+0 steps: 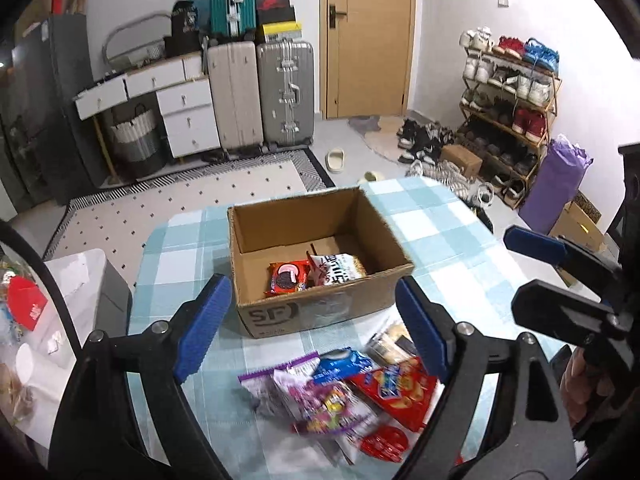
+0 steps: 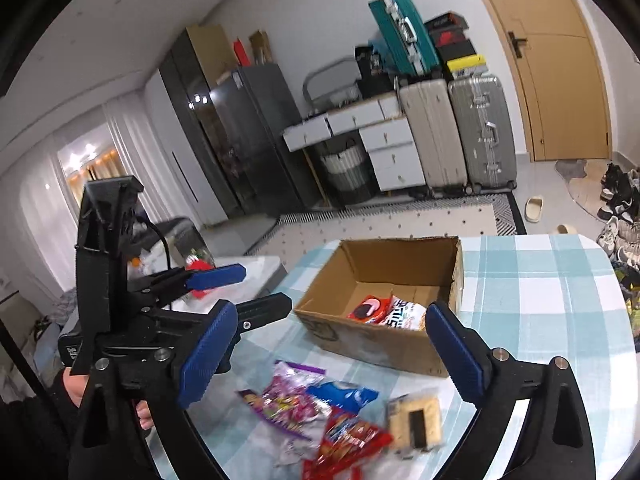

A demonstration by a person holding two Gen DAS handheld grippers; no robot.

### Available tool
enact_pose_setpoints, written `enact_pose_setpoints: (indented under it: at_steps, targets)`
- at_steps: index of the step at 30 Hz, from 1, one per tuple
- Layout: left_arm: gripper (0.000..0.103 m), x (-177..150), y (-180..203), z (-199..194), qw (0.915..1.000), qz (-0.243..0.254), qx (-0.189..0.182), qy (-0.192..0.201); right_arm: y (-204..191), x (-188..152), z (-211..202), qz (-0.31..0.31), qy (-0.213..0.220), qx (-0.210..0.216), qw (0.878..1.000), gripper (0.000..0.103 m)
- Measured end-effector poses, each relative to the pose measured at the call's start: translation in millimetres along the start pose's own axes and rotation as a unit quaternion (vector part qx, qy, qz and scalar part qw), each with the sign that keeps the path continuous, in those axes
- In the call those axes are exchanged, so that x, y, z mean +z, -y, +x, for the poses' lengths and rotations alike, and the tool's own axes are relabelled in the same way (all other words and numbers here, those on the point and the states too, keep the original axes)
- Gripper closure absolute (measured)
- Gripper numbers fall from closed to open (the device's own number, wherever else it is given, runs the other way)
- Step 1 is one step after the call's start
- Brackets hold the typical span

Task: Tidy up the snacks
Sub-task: 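Lift both tools out of the box back toward the snack pile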

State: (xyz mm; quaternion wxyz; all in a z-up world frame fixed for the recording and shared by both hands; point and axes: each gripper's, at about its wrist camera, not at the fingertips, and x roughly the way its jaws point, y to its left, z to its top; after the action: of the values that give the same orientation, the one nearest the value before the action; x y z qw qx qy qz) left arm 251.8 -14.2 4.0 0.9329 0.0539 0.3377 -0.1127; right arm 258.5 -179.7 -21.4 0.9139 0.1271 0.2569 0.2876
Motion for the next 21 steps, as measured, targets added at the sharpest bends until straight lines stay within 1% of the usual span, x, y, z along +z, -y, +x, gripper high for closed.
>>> enact_pose_setpoints:
  at_steps: [3,4,5,8,9,13,15,18,21]
  targets:
    - [0.010,-12,13,-42,0.9995,0.001,0.011,0.031,-6,-10,-32,0.017,0.026,0.004,1.000,0.006]
    - [0.003,-17,17,-54,0.9989,0.002,0.021,0.041,-6,-13,-38,0.023,0.030,0.007,0.999,0.005]
    - [0.000,-24,20,-70,0.9980,0.004,0.033,0.053,-7,-17,-48,0.032,0.035,0.012,0.999,0.004]
    - [0.000,-42,30,-107,0.9945,0.009,0.055,0.089,-12,-28,-71,0.046,0.046,0.019,0.998,0.003]
    - [0.000,-49,31,-118,0.9937,0.011,0.058,0.095,-15,-32,-78,0.044,0.046,0.017,0.998,0.003]
    - [0.000,-78,37,-156,0.9916,0.006,0.070,0.108,-28,-50,-99,0.034,0.046,0.005,0.998,0.003]
    - [0.000,-97,40,-175,0.9910,-0.001,0.072,0.113,-34,-60,-107,0.025,0.046,0.008,0.999,0.003]
    - [0.000,-128,41,-193,0.9904,-0.012,0.073,0.116,-45,-78,-121,0.006,0.054,0.001,0.999,0.003]
    - [0.000,-156,44,-205,0.9901,-0.018,0.077,0.116,-52,-95,-127,-0.009,0.051,-0.006,0.999,0.003]
